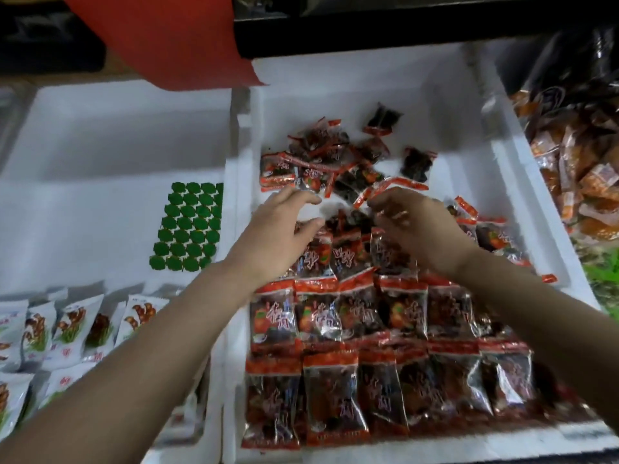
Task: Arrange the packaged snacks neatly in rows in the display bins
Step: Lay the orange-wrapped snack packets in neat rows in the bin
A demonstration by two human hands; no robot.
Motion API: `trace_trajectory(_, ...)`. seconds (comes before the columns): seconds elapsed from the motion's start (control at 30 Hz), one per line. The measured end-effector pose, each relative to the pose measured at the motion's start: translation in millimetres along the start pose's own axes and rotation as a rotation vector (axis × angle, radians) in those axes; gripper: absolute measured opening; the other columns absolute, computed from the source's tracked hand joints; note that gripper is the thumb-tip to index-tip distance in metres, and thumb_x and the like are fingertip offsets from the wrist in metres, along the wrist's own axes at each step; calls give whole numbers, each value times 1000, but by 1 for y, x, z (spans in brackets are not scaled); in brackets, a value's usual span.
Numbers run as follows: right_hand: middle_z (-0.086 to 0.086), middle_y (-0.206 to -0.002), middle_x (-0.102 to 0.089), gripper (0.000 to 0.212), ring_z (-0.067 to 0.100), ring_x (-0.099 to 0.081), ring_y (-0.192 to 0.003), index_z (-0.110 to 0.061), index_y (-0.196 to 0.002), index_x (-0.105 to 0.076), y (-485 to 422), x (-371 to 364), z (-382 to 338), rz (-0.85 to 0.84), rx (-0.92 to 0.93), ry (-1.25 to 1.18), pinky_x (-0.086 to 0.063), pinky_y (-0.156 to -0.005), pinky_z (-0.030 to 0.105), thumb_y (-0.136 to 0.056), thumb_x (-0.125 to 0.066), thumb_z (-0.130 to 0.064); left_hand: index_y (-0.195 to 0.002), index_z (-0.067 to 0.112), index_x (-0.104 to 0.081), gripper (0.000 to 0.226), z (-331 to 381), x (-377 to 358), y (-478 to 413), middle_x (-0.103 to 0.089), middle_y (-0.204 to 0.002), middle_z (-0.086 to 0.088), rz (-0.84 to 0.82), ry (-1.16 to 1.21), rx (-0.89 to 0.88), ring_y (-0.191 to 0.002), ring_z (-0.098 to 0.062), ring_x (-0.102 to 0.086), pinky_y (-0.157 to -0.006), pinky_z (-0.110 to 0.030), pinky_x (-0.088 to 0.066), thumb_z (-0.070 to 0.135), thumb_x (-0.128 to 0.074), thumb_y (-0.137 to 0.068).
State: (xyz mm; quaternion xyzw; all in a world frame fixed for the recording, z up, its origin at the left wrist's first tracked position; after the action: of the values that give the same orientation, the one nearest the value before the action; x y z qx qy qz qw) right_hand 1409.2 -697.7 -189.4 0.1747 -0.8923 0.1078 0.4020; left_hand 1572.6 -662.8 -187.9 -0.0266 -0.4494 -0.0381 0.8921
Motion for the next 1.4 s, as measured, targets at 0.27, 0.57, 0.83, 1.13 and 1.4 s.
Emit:
trace_trajectory(0.27,4,-111,-64,32,22,-58,-103,-14,-114,-65,-75,-49,53,-364,-61,201,-42,-84,25,-83,-70,-22,-130,9,-52,41,-42,-61,-75,-54,-131,-10,-365,5,146,-120,-21,-51,-92,-20,-37,24,-58,-93)
trace_trajectory(0.57,2,-103,-66,30,21,-59,-99,-17,-111,-65,-86,-55,58,-483,-86,276,-46,-90,32,-84,-68,-28,-114,12,-58,39,-57,-83,-96,-55,-118,-8,-516,-208,176,-106,-19,-48,-85,-26,-39,31,-71,-83)
trace_trajectory(0.83,4,-109,-64,30,25,-59,-98,-19,-112,-56,-92,-22,63,-259,-93,221,-49,-84,36,-87,-63,-33,-95,18,-46,26,-39,-82,-99,-46,-86,8,-547,24,135,-93,-16,-49,-77,-24,-43,10,-68,-85)
trace_trajectory(1.13,-2,-98,-65,30,17,-65,-88,-15,-109,-53,-90,9,40,55,-128,-314,-53,-81,35,-85,-67,-25,-107,14,-52,16,-35,10,-85,-57,-91,-4,280,294,227,-90,-22,-55,-77,-26,-41,25,-47,-98)
trace_trajectory(1.4,22,-100,-64,21,13,-67,-75,-7,-104,-57,-90,-43,-18,-183,-156,-773,-55,-61,19,-85,-65,-8,-127,18,-50,57,-47,-5,-47,-67,-115,-3,126,944,434,-106,-19,-64,-98,-42,-47,45,-61,-78)
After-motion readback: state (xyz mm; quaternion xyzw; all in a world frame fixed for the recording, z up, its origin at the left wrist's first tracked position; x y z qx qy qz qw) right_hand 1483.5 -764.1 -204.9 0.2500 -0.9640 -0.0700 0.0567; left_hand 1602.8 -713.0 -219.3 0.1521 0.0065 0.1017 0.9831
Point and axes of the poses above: each hand's wrist, its own y-axis away from the middle knuckle, its own x-axis out of the back of the hand, z = x × y, the point moved 9 cm from there along -y, towards the middle knuckle
